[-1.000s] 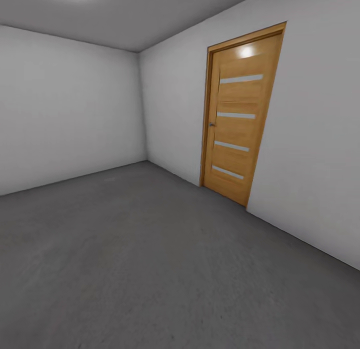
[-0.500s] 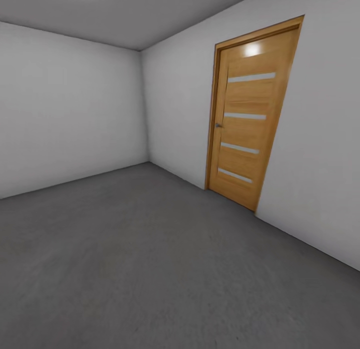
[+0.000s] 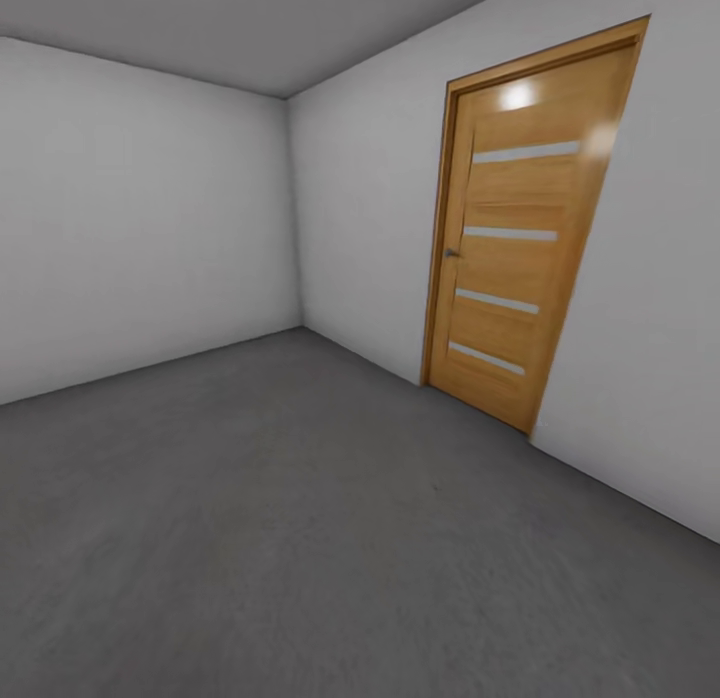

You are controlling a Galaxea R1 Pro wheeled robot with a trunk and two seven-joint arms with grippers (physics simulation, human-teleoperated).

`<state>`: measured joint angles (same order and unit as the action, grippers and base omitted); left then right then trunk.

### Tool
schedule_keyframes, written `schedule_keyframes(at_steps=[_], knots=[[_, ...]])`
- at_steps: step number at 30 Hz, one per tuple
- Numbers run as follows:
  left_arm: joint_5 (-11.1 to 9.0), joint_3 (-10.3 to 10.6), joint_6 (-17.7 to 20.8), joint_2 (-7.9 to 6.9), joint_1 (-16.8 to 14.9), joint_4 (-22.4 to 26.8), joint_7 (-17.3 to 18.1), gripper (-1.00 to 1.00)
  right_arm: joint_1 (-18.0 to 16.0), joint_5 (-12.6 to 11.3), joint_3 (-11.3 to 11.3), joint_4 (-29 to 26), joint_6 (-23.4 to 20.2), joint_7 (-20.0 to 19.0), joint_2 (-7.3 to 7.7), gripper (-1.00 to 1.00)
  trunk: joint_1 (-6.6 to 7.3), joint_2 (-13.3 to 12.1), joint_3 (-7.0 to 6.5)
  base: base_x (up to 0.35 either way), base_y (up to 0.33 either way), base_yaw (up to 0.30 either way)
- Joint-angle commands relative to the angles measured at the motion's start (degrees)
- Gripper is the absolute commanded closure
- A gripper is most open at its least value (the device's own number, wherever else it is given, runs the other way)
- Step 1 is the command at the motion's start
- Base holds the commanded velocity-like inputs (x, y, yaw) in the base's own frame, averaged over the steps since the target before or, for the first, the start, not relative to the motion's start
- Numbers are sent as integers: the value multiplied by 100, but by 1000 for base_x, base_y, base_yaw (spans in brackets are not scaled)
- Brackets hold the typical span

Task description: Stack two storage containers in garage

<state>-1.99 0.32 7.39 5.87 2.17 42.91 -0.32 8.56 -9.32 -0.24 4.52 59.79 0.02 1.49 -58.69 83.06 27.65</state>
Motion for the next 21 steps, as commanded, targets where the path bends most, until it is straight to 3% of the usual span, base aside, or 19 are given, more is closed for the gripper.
schedule_keyframes(at_steps=[1,6,13,18,21], knots=[[-21,3,39,1,3,19,0,-100,1,-14,3,5,21,-1,0,-100,-4,2,3,291,201,0],[-7,10,70,35,3,24,-4,-100,57,-19,19,11,21,-11,-8,-100,-4,2,3,308,155,0],[52,18,104,181,-70,22,-225,-100,407,-15,23,14,21,-40,-33,-100,-4,2,3,328,95,0],[268,21,104,174,-158,21,-286,-100,536,-2,24,6,21,-57,-63,-100,-4,2,3,330,125,0],[303,14,55,170,-191,23,-297,-100,571,-8,24,8,21,-277,-75,-100,-4,2,3,330,130,0]])
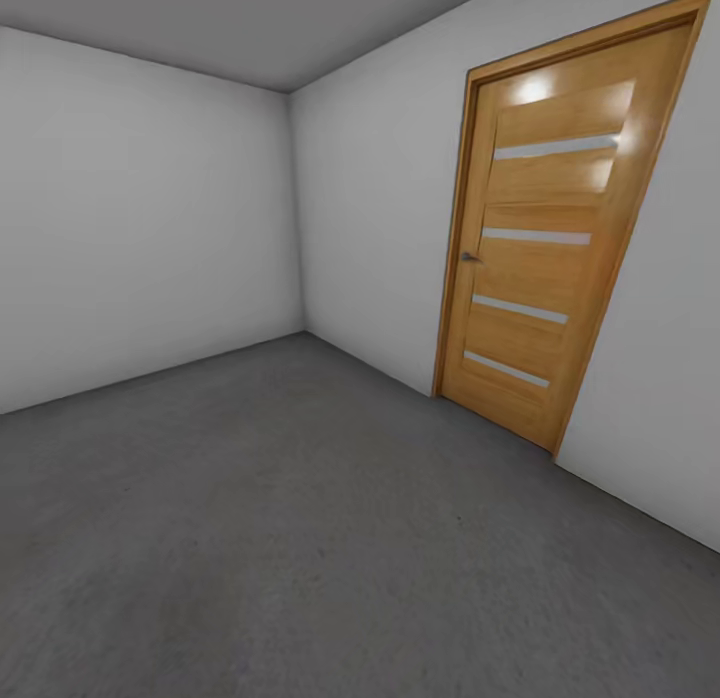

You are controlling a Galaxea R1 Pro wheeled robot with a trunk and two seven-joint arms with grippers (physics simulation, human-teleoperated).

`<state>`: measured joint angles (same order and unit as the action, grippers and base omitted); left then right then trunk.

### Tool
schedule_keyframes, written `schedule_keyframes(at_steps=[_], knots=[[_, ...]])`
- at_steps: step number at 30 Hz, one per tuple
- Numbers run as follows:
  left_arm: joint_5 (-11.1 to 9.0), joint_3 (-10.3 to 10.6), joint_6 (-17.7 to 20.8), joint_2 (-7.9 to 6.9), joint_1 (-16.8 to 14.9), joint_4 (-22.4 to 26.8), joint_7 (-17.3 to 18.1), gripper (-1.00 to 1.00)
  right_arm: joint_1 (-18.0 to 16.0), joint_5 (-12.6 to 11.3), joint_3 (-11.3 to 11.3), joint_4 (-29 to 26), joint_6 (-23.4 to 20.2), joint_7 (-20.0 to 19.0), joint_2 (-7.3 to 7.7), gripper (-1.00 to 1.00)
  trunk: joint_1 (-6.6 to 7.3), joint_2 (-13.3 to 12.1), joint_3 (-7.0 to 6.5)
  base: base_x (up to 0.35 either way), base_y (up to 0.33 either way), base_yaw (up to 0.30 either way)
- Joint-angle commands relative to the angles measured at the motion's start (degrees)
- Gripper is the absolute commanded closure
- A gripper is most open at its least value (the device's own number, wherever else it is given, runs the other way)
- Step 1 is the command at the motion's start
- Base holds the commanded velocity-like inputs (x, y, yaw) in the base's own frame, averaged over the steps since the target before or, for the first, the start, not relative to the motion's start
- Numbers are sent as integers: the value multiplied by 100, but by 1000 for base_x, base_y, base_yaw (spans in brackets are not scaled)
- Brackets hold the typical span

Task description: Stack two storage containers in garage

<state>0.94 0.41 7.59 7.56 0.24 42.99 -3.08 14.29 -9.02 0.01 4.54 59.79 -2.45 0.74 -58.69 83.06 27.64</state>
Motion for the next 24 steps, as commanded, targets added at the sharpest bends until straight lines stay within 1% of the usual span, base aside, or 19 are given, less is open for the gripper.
schedule_keyframes(at_steps=[1,2,3,7,13,24], knots=[[14,4,20,2,-2,16,-23,-100,8,-44,-1,5,21,-140,2,-100,-4,2,4,330,123,0],[15,4,10,3,-5,16,-23,-100,11,-45,-1,5,21,-195,4,-100,-4,2,4,330,121,0],[18,3,-48,9,-8,13,-23,-100,20,-39,-1,4,21,-334,9,-100,-4,2,4,330,117,0],[20,3,-189,36,-12,10,-24,-100,28,-8,-1,1,21,-499,8,-100,-4,2,4,330,115,0],[17,8,-229,63,-12,12,-22,-100,30,45,19,-40,21,-536,12,-100,-4,2,4,330,85,0],[12,11,-223,78,-11,9,-17,-100,30,-8,33,-17,21,-508,50,-100,-4,2,4,330,6,0]])
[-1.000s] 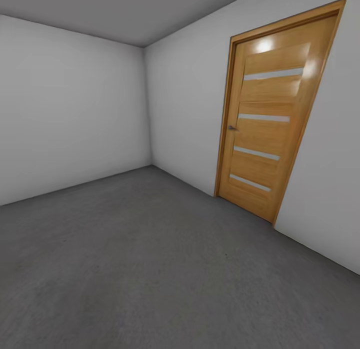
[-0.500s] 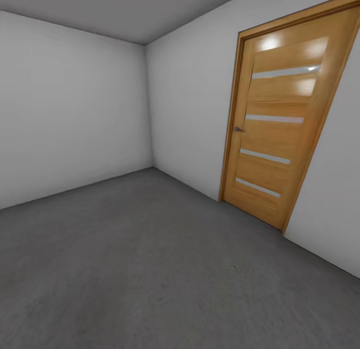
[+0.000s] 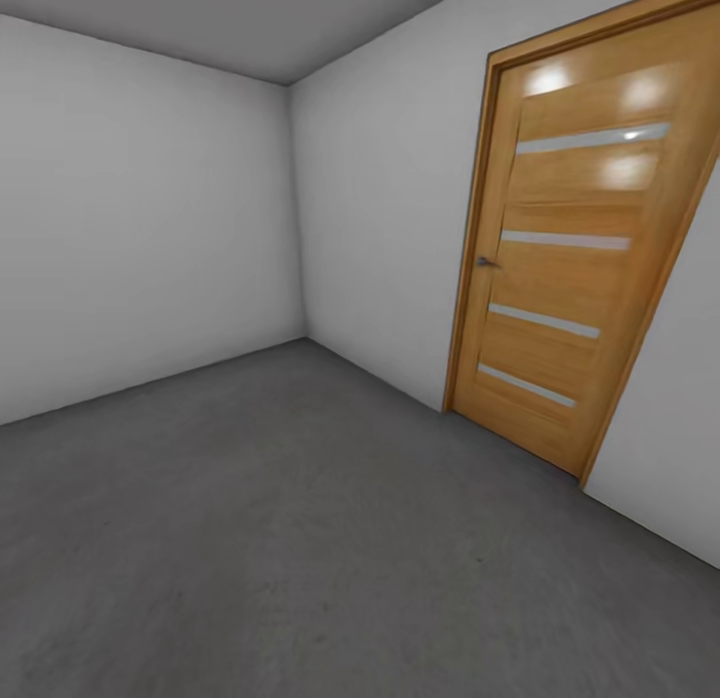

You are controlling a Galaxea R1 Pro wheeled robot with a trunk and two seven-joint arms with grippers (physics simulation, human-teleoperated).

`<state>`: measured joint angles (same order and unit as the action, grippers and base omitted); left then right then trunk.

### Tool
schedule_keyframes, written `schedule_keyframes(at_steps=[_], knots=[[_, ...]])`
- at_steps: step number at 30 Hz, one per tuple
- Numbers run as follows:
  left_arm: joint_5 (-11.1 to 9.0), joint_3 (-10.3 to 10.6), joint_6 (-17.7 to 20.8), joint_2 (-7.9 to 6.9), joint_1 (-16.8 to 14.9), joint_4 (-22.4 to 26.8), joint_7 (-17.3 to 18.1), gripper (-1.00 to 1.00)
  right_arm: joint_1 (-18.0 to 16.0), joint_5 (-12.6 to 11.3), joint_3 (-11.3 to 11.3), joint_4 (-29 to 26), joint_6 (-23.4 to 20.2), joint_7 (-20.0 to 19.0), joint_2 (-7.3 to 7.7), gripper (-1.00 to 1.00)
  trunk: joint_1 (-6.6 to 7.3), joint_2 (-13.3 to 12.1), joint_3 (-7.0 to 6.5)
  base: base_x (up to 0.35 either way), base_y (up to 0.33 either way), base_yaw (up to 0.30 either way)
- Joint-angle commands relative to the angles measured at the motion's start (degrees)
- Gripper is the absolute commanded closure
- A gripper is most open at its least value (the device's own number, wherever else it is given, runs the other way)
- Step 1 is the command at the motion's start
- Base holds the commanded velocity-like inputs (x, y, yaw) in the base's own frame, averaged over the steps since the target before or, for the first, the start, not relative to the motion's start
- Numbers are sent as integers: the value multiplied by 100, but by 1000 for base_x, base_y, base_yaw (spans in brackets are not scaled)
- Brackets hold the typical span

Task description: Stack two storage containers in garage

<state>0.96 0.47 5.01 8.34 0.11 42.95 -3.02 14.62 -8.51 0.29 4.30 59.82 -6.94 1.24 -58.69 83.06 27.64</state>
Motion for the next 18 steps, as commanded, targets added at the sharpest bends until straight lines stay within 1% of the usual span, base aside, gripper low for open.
schedule_keyframes(at_steps=[1,2,4,5,7,10,18], knots=[[10,5,35,3,1,15,-23,-100,-3,-55,26,5,-11,-63,7,-100,-4,2,4,330,0,0],[10,5,35,7,3,15,-21,-100,-3,-28,72,1,-348,-67,10,-100,-4,2,4,330,0,0],[10,5,37,25,4,17,-21,-100,-3,141,266,-6,-1012,-101,20,-100,-4,2,4,330,0,0],[10,5,39,31,3,17,-20,-100,-6,226,358,-10,-1238,-130,24,-100,-4,2,4,330,0,0],[10,5,48,34,3,19,-15,-100,-8,304,436,-13,-1438,-157,29,-100,-4,2,4,330,0,0],[10,5,60,36,4,20,-8,-100,-11,355,495,-16,-1621,-170,33,-100,-4,2,4,330,0,0],[5,5,42,67,2,21,-9,-100,-19,369,515,-27,-1681,-148,35,-100,-4,2,4,330,0,0]])
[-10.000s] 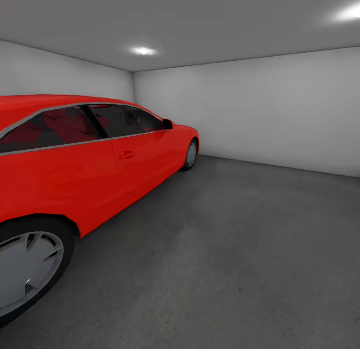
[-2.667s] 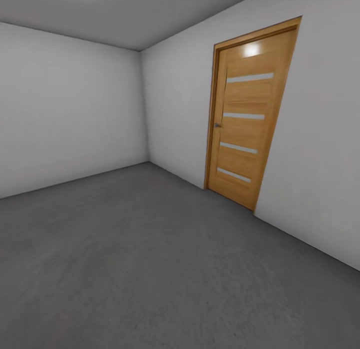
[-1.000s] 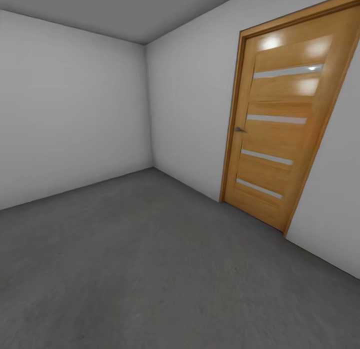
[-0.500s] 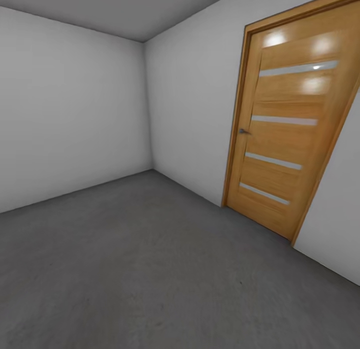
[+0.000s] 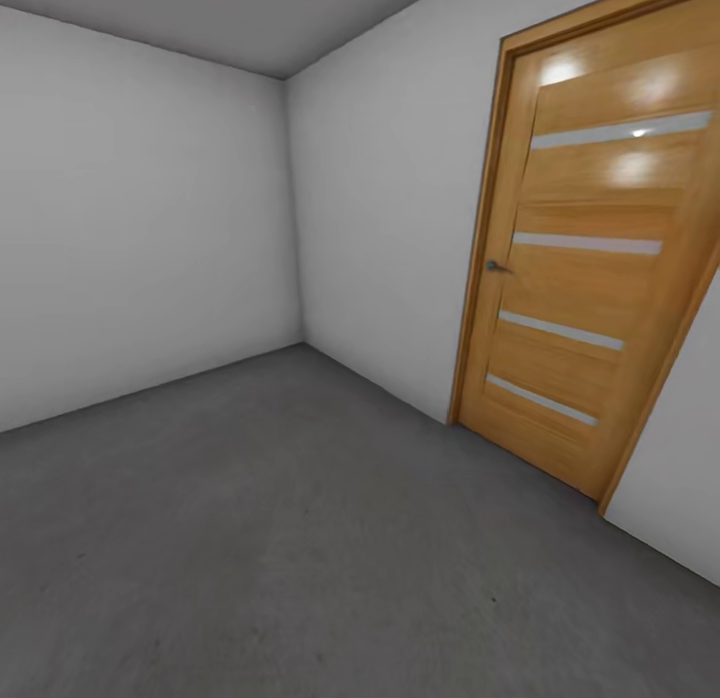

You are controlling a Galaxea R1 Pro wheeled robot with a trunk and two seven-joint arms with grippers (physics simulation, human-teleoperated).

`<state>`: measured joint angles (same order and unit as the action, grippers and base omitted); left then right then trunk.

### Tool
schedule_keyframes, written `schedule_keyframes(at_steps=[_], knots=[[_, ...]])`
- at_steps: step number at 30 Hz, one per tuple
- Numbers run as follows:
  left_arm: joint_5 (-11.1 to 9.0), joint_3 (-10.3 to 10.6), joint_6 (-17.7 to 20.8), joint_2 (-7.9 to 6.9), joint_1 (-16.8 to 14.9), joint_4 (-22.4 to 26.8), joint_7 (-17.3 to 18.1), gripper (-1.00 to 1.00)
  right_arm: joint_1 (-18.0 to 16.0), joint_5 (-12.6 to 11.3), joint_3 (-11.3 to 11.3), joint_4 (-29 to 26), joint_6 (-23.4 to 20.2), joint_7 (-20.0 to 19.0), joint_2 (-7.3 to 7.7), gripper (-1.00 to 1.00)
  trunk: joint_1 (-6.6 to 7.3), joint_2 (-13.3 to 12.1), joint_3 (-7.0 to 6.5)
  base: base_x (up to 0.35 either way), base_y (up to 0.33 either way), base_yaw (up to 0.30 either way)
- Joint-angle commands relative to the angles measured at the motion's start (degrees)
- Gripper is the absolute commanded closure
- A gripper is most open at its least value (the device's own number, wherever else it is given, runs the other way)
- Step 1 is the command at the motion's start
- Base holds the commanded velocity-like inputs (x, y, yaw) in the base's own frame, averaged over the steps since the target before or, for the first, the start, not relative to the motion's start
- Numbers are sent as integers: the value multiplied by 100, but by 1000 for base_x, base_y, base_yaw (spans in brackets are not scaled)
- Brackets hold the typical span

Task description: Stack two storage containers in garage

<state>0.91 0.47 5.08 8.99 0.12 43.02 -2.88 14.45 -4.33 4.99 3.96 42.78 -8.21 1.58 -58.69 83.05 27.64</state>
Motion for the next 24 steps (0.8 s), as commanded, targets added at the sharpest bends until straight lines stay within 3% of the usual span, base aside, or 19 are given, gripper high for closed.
schedule_keyframes(at_steps=[1,15,24], knots=[[3,5,32,6,3,12,-22,-100,-3,-44,45,-12,27,-36,2,-100,-4,2,4,330,0,0],[13,13,45,101,0,6,-3,-100,-4,-95,4,-976,129,-4,83,-100,-4,2,4,330,0,0],[31,388,263,101,3,5,-3,-100,-4,-727,-67,-1081,179,-2,141,-100,-4,2,4,336,10,0]])
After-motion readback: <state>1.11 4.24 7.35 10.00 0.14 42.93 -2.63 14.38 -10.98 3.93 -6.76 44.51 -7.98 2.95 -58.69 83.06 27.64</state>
